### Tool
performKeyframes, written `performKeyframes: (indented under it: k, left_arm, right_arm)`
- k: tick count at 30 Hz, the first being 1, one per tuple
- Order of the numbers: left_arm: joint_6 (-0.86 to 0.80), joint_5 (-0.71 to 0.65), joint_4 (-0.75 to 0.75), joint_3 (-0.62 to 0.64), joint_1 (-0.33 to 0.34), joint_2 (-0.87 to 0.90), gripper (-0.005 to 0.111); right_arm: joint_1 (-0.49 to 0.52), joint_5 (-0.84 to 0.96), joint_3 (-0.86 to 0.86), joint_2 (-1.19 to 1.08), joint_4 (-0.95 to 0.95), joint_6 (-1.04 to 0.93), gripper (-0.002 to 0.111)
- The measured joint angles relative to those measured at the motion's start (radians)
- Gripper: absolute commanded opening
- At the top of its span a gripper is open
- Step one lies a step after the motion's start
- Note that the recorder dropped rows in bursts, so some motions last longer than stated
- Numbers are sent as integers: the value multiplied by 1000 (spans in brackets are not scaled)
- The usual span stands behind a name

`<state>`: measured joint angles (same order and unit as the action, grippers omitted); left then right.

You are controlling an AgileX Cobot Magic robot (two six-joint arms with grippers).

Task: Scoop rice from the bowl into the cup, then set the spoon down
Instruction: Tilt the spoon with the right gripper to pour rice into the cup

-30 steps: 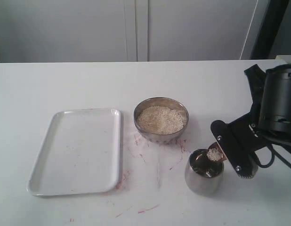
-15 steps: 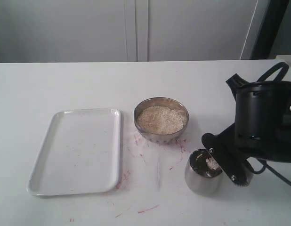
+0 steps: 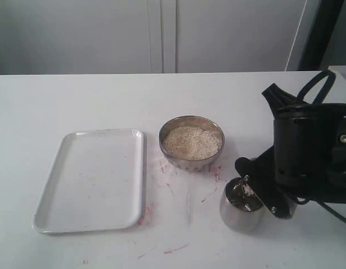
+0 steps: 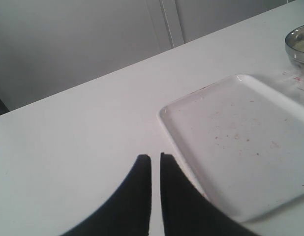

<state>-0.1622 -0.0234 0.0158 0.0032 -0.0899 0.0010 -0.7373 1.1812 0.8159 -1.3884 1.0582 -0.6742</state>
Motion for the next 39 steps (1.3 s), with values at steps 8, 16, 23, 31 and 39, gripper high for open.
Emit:
performKeyframes:
  k: [8, 16, 23, 31, 39]
  left_arm:
    - [0, 0, 0, 0, 0, 0, 14]
    - [0, 0, 0, 0, 0, 0, 14]
    - [0, 0, 0, 0, 0, 0, 14]
    - [0, 0, 0, 0, 0, 0, 14]
    - [0, 0, 0, 0, 0, 0, 14]
  right_arm:
    - [0, 11, 0, 0, 42, 27, 0]
    - [0, 11, 0, 0, 41, 36, 0]
    - [-18, 28, 0, 0, 19, 36, 0]
    - [-18, 30, 0, 0, 23, 46, 0]
    - [-18, 30, 0, 0, -7, 46, 0]
